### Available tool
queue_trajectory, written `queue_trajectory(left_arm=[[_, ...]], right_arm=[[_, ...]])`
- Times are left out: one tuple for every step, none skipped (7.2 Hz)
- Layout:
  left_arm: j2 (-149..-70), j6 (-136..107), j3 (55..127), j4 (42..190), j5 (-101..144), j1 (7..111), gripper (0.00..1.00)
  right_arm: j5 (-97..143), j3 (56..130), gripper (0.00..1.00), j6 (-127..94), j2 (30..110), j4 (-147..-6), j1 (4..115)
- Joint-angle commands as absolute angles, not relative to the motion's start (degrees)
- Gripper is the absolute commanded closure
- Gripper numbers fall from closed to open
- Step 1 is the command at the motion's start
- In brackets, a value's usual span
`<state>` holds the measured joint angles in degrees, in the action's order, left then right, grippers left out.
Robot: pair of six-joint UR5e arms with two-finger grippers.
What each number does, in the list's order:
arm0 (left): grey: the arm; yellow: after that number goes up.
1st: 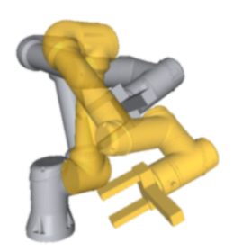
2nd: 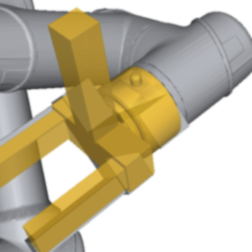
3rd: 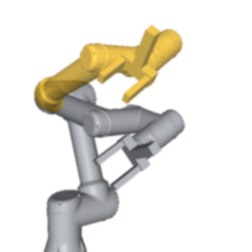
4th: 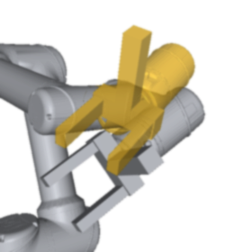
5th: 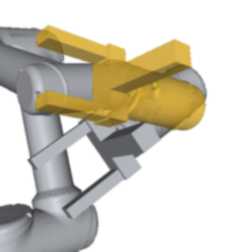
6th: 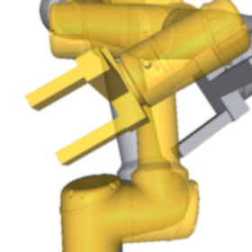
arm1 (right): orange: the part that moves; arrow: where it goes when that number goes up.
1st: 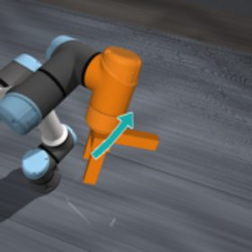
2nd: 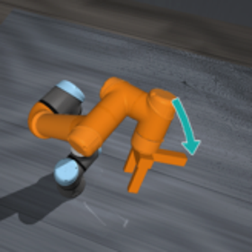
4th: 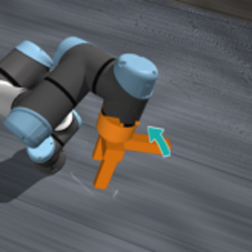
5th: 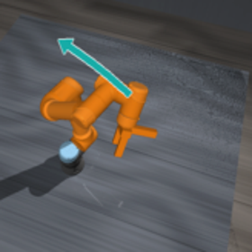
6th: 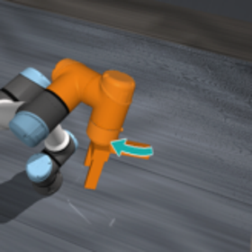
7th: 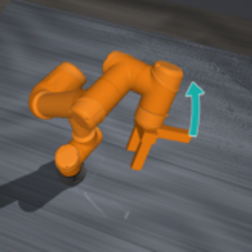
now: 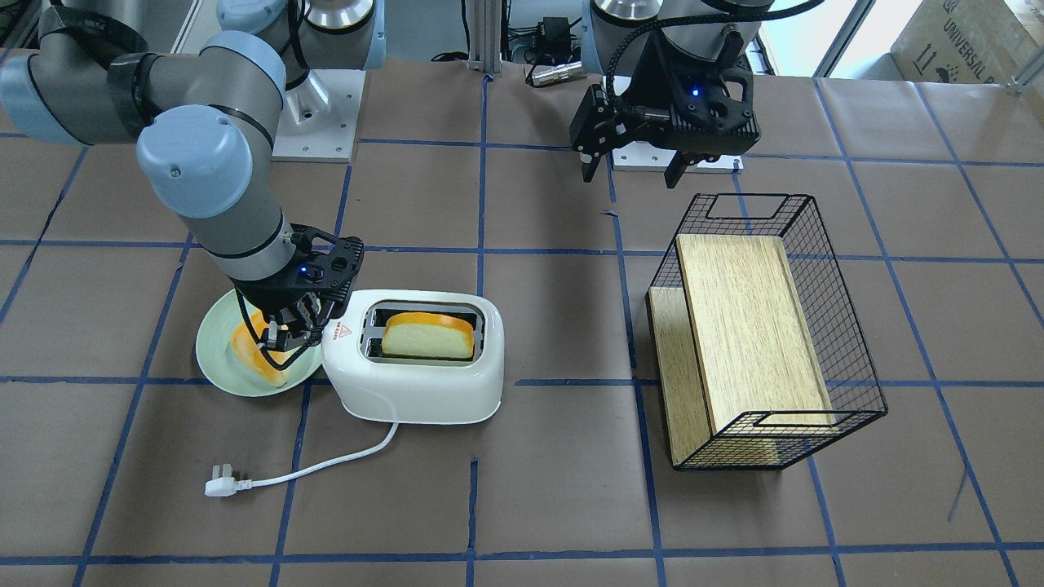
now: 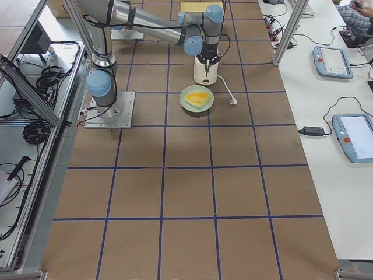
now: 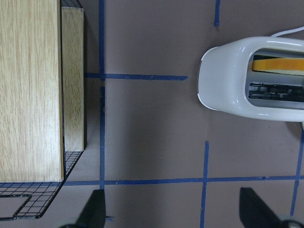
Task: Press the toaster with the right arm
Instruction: 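Move the right gripper over the toaster's lever side, fingers pointing down, then lower the right gripper to press the toaster lever down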
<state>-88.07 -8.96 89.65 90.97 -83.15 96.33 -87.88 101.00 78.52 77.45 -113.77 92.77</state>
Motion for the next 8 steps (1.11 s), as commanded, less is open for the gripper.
queue_trajectory(left_arm=[[-88.1,-9.0,89.6,91.0,-83.1,96.3,0.0],[-88.1,-9.0,89.6,91.0,-83.1,96.3,0.0],[-88.1,-9.0,89.6,91.0,-83.1,96.3,0.0],[-88.1,-9.0,89.6,91.0,-83.1,96.3,0.0],[-88.1,-9.0,89.6,91.0,-83.1,96.3,0.0],[-88.1,-9.0,89.6,91.0,-83.1,96.3,0.0],[-88.1,-9.0,89.6,91.0,-83.1,96.3,0.0],[-88.1,-9.0,89.6,91.0,-83.1,96.3,0.0]], right_arm=[[-87.9,101.6,0.78,79.2,77.3,-114.4,92.7],[-88.3,102.8,0.78,80.7,77.3,-116.1,92.7],[-88.5,104.1,0.78,80.8,77.3,-118.2,92.5],[-88.5,104.4,0.78,80.8,77.3,-118.5,92.5],[-88.5,104.4,0.78,80.9,76.3,-118.9,92.5],[-88.5,104.4,0.77,80.9,75.5,-119.5,92.4],[-88.5,104.4,0.77,80.9,75.3,-119.5,92.5],[-88.5,104.4,0.77,80.9,75.2,-119.6,92.5]])
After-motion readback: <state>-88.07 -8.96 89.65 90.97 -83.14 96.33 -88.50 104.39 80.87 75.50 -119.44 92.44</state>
